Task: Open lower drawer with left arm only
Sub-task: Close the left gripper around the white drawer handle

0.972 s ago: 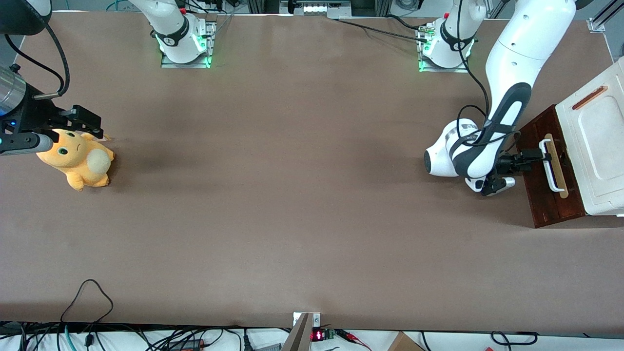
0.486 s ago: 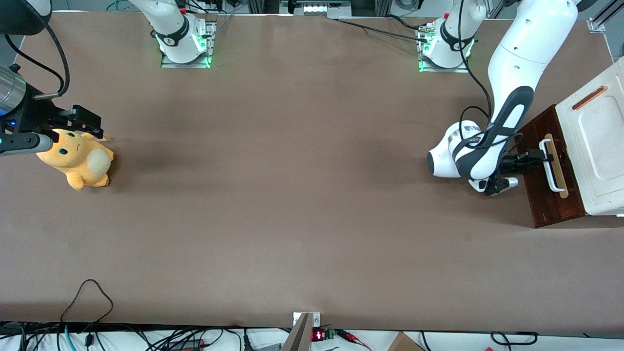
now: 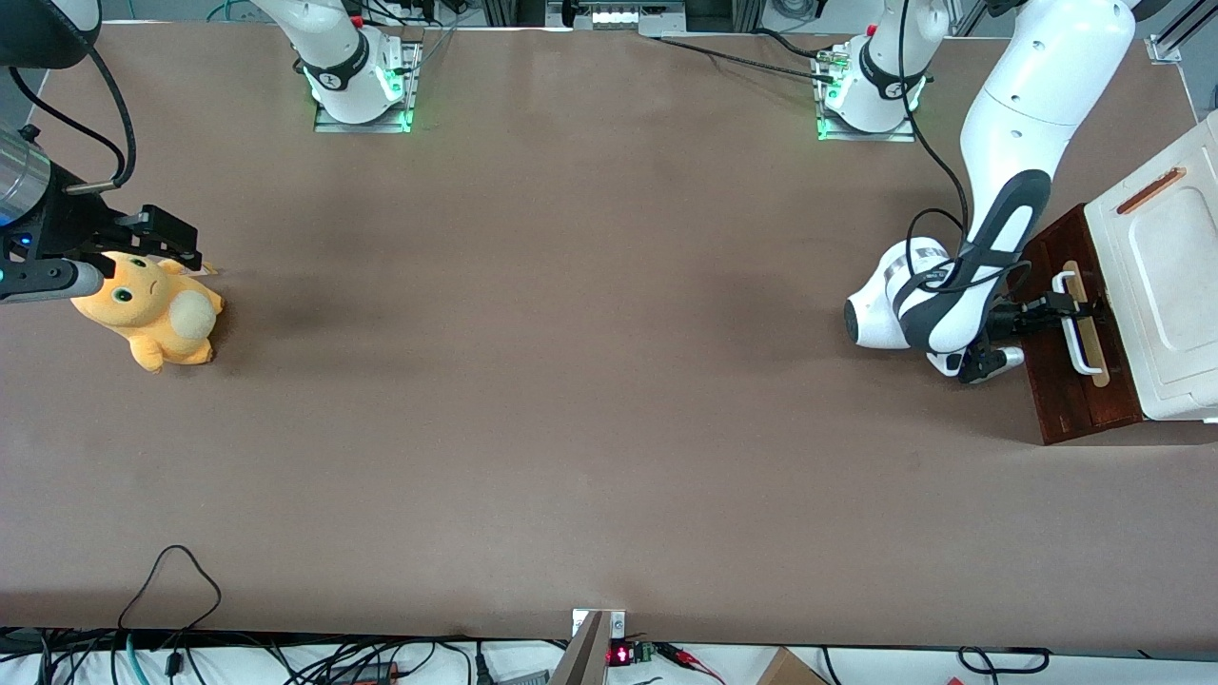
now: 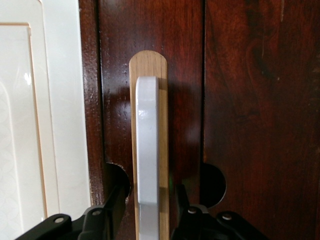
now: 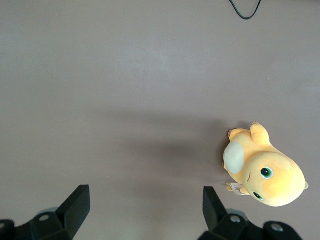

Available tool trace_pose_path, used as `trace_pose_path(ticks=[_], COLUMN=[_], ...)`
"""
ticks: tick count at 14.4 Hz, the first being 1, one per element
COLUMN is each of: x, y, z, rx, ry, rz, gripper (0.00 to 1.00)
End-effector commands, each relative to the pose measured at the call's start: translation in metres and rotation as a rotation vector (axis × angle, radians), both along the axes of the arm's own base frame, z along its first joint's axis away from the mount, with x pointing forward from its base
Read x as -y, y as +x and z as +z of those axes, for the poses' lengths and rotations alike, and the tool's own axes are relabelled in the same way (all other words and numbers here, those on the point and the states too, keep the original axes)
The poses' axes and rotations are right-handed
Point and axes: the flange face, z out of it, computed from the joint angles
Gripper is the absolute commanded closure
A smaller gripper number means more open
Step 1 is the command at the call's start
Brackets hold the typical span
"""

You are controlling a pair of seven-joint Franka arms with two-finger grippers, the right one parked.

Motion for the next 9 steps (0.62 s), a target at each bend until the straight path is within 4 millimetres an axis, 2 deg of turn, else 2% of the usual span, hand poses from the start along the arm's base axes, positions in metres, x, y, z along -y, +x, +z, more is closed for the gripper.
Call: trace_pose_path(ticks=[1, 7, 9], x=[-0.0020, -0.0039, -0.0039], y=[0.0038, 0.0032, 0.0029], z=[-0.0014, -0.0051, -0.0059], rx=[-0.001, -0.011, -0.013], ry=[0.017, 0.014, 0.014], rz=[-0.014, -0.016, -0.016], gripper=[0.58, 0.62, 0.68])
